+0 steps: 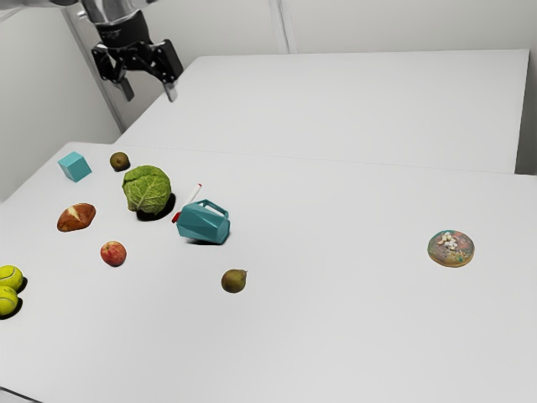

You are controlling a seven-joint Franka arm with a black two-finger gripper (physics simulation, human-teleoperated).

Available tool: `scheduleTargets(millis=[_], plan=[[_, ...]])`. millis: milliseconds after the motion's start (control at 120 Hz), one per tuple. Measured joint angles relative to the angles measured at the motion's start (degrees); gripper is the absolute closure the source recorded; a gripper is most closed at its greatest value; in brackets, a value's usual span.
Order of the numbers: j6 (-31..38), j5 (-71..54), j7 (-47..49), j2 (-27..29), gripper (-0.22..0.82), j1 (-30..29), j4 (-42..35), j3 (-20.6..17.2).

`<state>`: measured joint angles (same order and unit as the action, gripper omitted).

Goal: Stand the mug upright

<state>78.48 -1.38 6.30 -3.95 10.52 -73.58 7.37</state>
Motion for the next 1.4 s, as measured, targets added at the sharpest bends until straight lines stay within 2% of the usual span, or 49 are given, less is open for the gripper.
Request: scheduleTargets(millis=[225, 325, 433, 558, 825, 1033, 1400], plan=[[2.26, 2.31, -0.21, -0.39, 0.00, 0.11, -2.07, 0.68], [3.97, 6.91, -1.14, -1.35, 0.00, 0.90, -5.13, 5.44], [7.80, 15.74, -3.94, -2.27, 0.00, -2.62, -11.81, 10.19], [11.87, 26.39, -8.32, -4.71, 0.00, -5.57, -16.37, 12.35], [18.03, 40.98, -20.95, -11.23, 0.00, -8.41, -21.27, 14.37], [19.92, 43.96, -30.30, -15.39, 0.00, -9.93, -23.94, 16.25], [20.78, 47.55, -41.20, -19.65, 0.00, -10.26, -24.00, 16.45]])
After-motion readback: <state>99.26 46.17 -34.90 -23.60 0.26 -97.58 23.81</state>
